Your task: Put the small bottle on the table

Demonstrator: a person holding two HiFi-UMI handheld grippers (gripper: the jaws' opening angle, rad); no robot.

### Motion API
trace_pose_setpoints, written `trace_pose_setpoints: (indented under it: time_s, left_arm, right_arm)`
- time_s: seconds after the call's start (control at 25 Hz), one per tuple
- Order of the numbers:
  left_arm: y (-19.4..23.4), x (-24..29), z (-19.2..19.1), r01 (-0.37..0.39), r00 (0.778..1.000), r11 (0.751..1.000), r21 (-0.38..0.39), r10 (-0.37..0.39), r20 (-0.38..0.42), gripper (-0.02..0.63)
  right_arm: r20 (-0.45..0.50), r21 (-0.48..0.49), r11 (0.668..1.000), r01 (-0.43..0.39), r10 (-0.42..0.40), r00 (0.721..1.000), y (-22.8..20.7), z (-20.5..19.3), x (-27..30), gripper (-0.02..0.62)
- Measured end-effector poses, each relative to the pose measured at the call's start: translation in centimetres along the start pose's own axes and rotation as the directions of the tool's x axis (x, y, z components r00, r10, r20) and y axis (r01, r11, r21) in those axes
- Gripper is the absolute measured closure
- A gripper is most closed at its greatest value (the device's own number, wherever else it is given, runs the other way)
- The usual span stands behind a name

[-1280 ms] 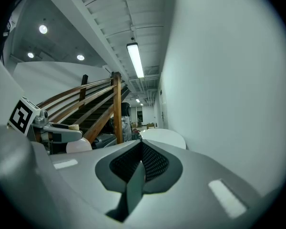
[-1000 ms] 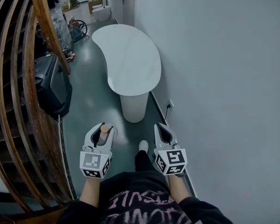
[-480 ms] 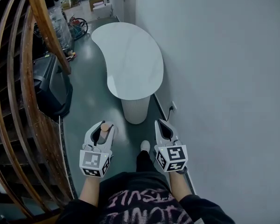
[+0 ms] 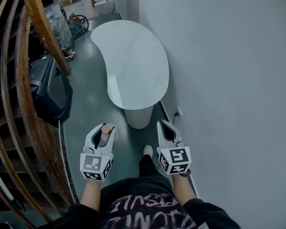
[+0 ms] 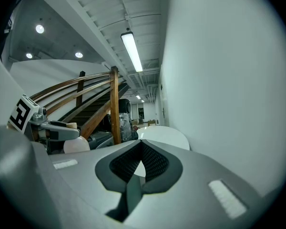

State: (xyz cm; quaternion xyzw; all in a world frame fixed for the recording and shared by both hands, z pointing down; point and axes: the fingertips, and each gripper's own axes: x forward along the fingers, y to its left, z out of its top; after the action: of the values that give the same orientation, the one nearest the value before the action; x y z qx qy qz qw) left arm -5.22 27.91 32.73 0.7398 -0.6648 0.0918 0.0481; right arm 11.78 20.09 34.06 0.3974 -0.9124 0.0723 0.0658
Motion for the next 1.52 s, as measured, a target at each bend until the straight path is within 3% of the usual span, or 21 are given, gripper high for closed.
trace_pose_setpoints:
  time_s: [0.76,1.52]
  left_arm:
    - [6.6,13.4,-0.9,-0.062,0.996,0.996,-0.058,0.058,-0.067,0.468]
    - [8.5,24.3,3.0,-0.088,0.993,0.994,-0.064,0.082,-0.082,0.468]
  right_arm:
    - [-0.069,-0.007,0.998,-0.064,0.064,0.996,-6.2,0.7,15.2,0.582]
    - [-0.086,-0.001,0.995,-0.101,0.101,0.991,-13.2,4.1,23.7,0.583]
